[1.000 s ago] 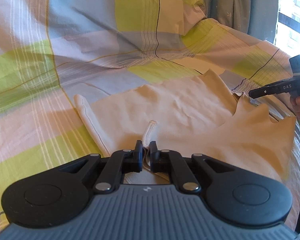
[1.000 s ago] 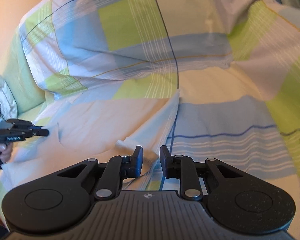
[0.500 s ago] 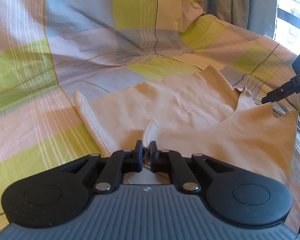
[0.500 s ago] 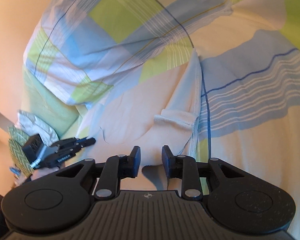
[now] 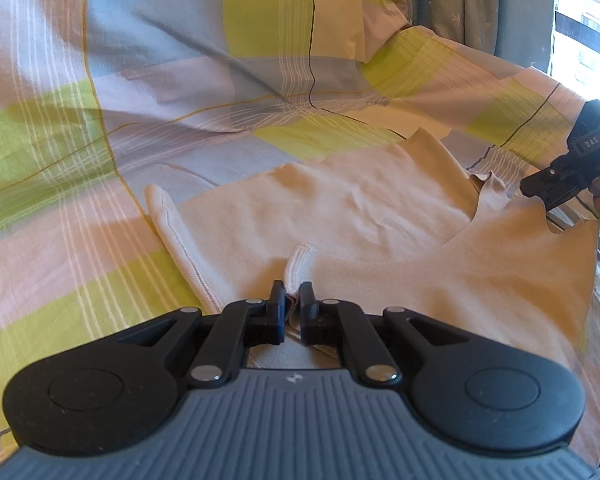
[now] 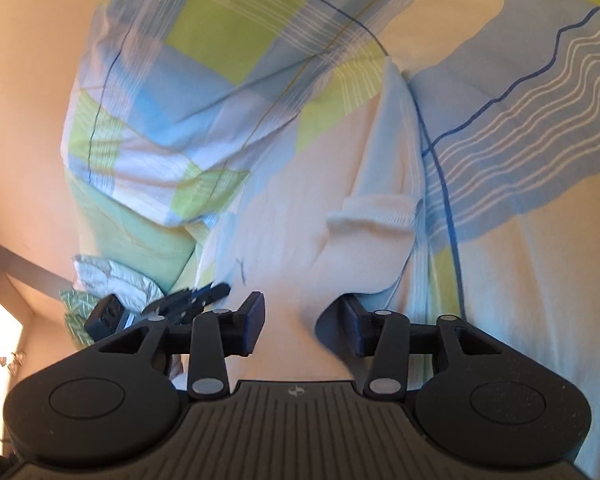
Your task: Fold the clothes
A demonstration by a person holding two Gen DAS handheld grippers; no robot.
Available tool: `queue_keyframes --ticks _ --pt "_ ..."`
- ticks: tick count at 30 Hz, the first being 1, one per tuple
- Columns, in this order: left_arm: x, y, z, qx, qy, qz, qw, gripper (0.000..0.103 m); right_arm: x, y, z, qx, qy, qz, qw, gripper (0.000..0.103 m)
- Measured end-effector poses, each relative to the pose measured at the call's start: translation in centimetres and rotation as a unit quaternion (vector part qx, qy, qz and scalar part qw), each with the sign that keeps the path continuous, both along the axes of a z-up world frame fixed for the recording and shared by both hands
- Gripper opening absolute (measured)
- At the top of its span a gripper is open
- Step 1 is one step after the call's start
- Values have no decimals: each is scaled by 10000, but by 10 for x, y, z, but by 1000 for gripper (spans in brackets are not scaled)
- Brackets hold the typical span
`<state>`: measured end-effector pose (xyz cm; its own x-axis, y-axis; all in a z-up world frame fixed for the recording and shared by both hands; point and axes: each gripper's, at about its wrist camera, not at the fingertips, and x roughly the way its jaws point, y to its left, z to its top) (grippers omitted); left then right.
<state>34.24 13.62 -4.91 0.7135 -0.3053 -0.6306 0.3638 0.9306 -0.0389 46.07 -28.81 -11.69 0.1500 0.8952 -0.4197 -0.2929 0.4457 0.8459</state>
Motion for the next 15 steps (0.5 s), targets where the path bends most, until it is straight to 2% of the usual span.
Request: queue_keyframes --ticks 2,3,6,8,12,15 --pt "0 0 0 -1 -12 3 10000 4 11 0 -5 37 60 -122 9999 45" --pt "0 0 -1 -8 -17 6 10000 4 15 -1 -3 46 -46 -216 9997 45" --pt "0 0 -2 -16 -28 5 10000 4 19 -7 10 128 -760 -568 9954 46" --pt "0 0 -1 -11 -35 1 10000 4 21 -10 15 160 -1085 -683 9916 46" --pt "-1 0 1 34 -43 -19 10000 4 22 -5 10 -243 -1066 -444 9930 46" --pt "-2 -1 2 71 -47 -50 10000 4 11 -9 11 -591 -1380 -350 9880 46"
